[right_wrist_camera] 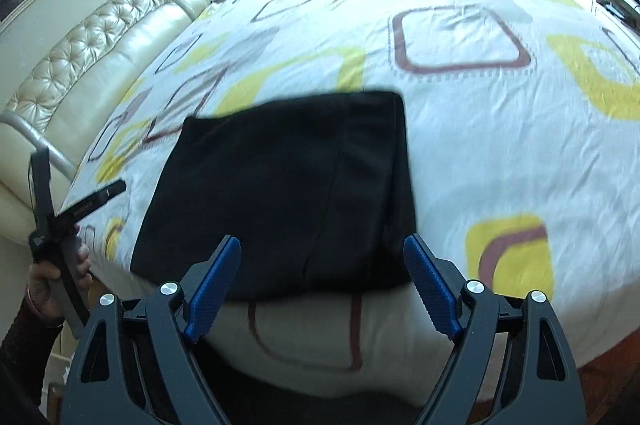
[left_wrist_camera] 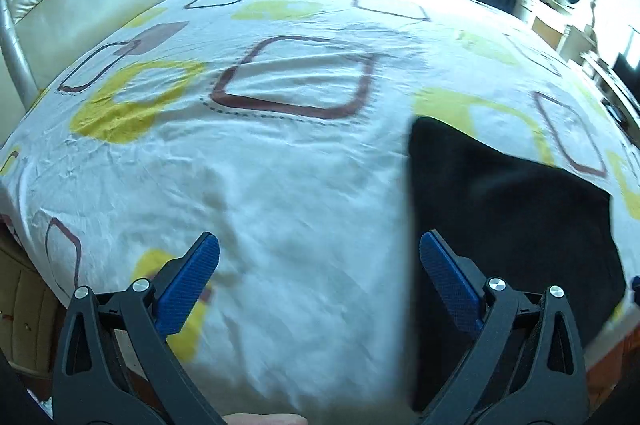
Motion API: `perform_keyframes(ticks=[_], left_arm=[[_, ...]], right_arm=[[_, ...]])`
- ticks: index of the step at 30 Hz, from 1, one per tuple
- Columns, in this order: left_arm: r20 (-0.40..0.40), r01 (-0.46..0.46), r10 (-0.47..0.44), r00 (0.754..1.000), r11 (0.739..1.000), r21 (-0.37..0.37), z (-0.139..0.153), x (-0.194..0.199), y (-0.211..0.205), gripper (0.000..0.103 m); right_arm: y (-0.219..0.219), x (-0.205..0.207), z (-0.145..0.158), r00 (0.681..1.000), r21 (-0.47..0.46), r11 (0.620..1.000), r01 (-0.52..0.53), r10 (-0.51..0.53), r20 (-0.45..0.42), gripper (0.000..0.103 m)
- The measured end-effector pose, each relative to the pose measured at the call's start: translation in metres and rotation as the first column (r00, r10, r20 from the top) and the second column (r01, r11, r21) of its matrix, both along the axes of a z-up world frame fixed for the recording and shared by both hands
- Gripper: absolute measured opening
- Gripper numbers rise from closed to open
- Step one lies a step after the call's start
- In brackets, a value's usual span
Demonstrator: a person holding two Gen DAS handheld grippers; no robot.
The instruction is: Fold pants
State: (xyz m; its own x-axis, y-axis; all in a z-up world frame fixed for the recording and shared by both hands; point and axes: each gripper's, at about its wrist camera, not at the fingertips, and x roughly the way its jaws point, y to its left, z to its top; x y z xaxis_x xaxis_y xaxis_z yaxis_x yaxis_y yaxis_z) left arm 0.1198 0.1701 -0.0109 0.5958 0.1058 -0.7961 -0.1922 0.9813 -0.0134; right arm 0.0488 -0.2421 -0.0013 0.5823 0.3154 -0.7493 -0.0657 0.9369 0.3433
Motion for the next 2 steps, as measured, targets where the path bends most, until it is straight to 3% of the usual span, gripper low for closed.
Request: perform_keyframes(ticks=[2], left_arm=[[-0.019, -0.075, 0.075, 0.997, 0.997, 0.016, -0.019, 0.043, 0.039, 0.100]], right_arm=[[-0.013, 0.047, 0.011, 0.997, -0.036, 0.999, 0.036, -0.034, 0.064, 0.086]])
